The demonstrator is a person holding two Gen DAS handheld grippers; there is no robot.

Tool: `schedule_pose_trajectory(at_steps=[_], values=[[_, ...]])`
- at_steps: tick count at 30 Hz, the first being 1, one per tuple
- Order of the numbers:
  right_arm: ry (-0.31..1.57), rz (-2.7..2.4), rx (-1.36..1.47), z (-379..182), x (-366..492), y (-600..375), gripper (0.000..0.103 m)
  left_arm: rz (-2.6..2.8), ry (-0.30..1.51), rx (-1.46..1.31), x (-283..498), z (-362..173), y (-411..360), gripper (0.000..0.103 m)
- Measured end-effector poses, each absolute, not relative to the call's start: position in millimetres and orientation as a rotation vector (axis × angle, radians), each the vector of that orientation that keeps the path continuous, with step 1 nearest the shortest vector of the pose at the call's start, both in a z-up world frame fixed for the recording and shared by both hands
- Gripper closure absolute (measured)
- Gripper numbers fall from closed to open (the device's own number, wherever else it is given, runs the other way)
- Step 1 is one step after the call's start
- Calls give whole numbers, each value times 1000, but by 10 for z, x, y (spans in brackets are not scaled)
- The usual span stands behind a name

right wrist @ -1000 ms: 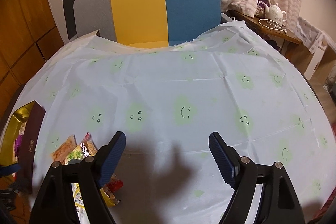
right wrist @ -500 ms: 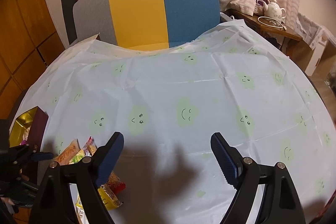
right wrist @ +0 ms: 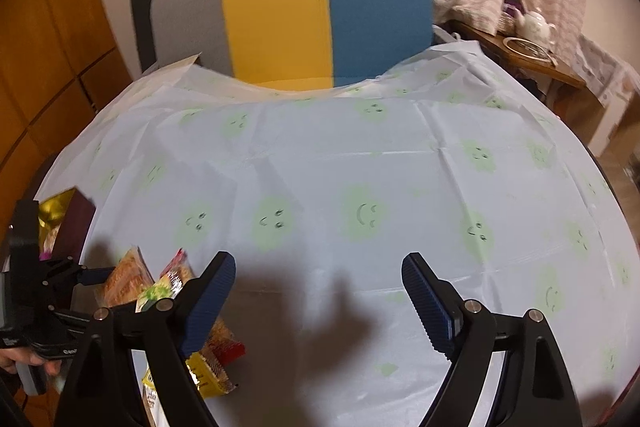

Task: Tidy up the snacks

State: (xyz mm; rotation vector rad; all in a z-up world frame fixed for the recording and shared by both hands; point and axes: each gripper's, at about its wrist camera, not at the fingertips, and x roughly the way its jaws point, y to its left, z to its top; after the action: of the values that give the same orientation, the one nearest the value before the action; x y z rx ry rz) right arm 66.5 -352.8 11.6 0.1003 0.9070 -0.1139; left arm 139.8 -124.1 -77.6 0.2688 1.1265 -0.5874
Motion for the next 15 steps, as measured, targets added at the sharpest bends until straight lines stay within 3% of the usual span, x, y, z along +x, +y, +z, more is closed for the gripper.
schedule_pose_trajectory(at_steps=[7, 15], values=[[976, 120, 23, -3, 677, -3116, 44, -546, 1067, 256, 923, -797, -1065, 41], [1074, 368, -64, -226, 577, -2621, 43, -518, 984, 215, 664, -828, -969, 41]])
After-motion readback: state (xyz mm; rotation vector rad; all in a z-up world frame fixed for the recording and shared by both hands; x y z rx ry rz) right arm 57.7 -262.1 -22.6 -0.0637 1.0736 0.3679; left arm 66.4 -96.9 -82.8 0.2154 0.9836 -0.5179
